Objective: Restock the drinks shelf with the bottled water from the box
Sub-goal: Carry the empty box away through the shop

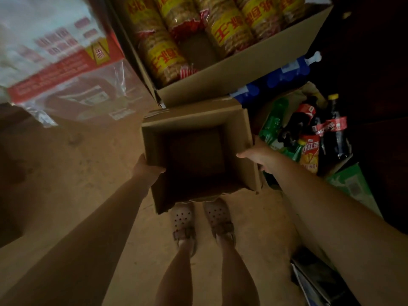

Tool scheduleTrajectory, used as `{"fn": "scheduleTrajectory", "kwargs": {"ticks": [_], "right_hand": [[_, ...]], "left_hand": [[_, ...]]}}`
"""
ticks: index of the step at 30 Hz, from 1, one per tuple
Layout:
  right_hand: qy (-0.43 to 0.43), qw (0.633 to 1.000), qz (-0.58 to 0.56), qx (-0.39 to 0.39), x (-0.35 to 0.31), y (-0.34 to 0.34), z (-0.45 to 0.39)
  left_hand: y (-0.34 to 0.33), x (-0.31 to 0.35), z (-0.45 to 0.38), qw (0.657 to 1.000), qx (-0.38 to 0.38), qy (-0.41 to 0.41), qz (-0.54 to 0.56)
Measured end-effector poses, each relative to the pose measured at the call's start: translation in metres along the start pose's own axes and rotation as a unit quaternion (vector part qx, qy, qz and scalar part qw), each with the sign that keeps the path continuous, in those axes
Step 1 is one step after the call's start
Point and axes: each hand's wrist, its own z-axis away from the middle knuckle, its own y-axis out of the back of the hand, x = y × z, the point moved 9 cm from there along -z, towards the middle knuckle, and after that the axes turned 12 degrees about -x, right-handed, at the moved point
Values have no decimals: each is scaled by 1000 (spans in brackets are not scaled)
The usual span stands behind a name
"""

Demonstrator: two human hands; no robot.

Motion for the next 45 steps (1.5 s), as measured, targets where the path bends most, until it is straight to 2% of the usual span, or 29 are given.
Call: {"fn": "scheduleTrajectory", "kwargs": {"ticks": [5,10,18,25,31,35,40,45], "right_hand": [[12,999,45,1,3,-3,-6],[17,998,60,0,-1,-2,25],[22,995,91,-34,-17,-15,112],[69,982,166,-52,-74,-34,211],[120,947,292,-50,-150,-66,305],[171,925,335,-56,-196,-105,364],[229,871,426,-90,-239,-176,442],[288,817,485,-119,-260,-265,523]], "left_hand": [[3,-4,-1,1000,11,-18,-22],[5,-7,25,1000,5,-22,-19],[29,-10,118,1000,-2,-25,1],[84,-7,221,998,21,-58,26],[144,-24,316,990,51,-74,105],[181,-45,378,977,84,-94,174],[227,-90,460,960,133,-107,223],[270,-164,538,935,209,-111,264]]}}
